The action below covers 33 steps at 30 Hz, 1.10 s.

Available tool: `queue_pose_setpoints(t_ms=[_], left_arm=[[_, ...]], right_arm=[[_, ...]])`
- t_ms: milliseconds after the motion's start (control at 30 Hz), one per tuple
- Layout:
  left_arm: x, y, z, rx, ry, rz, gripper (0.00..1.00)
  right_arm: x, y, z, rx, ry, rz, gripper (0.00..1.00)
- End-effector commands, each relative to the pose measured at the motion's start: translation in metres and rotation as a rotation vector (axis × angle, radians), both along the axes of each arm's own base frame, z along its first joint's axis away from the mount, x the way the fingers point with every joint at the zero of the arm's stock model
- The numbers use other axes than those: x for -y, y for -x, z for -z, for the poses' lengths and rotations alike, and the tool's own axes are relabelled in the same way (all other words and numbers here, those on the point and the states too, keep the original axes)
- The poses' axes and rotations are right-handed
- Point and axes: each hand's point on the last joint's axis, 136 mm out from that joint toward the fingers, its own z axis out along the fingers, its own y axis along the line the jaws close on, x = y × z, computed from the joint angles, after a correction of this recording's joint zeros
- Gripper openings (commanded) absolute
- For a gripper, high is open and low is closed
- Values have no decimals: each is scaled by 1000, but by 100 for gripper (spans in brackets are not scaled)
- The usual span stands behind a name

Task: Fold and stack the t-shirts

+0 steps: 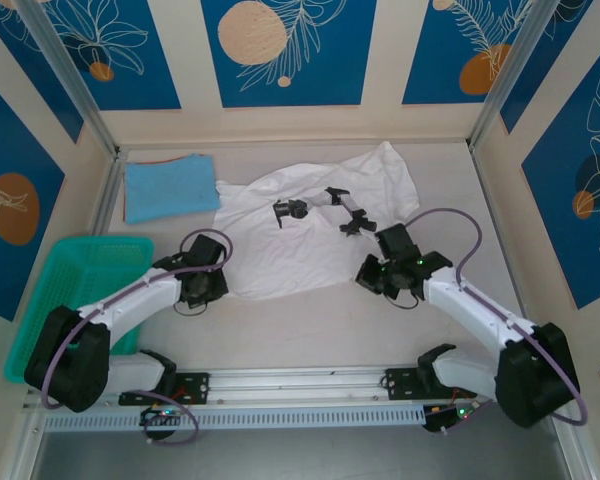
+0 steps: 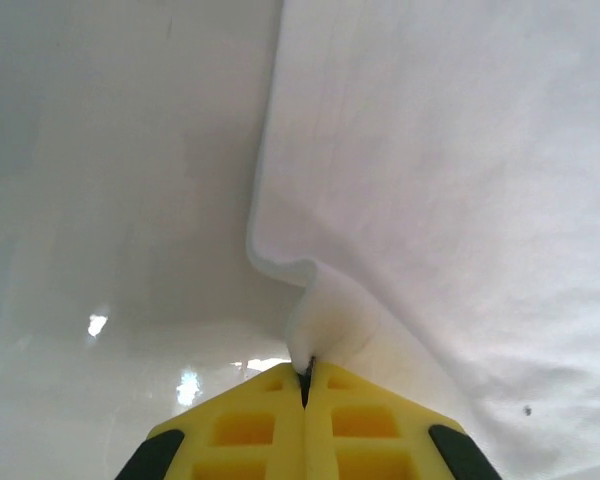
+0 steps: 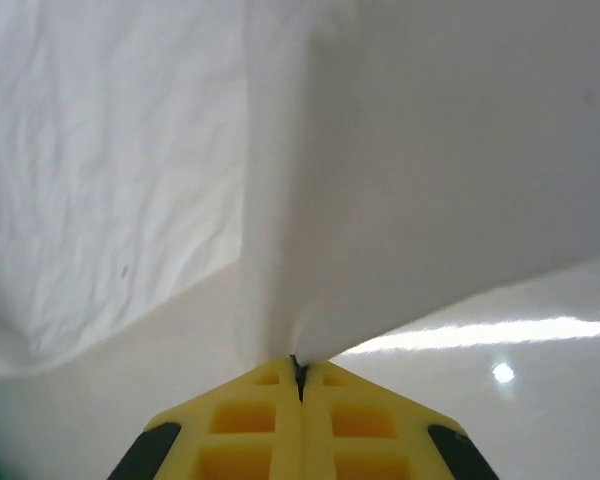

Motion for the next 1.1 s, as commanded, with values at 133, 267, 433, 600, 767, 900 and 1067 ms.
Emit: queue_pose_setpoints(t_ms=[133,267,433,600,767,900,1067], left_arm=[[-10,-4,-1,5,-63,9,0],[-11,-3,1,-1,-70,16,0],[-12,-2,4,0,-72,24,0],[-12,-1,7,0,-71,24,1],[-11,-1,8,6,-65,26,2],[-9,-1,9,3,-57,30,2],[-8,-1,10,8,-48,35,2]], right_arm=[[10,40,28,-138,145,59,37],[50,27,18,-86,231,145,44],[113,15,24,-62,205,339,38],[138,16,44,-111,181,408,28],[140,8,53,-141,146,416,24],[138,4,59,-177,137,402,24],[135,-1,64,-193,127,391,28]])
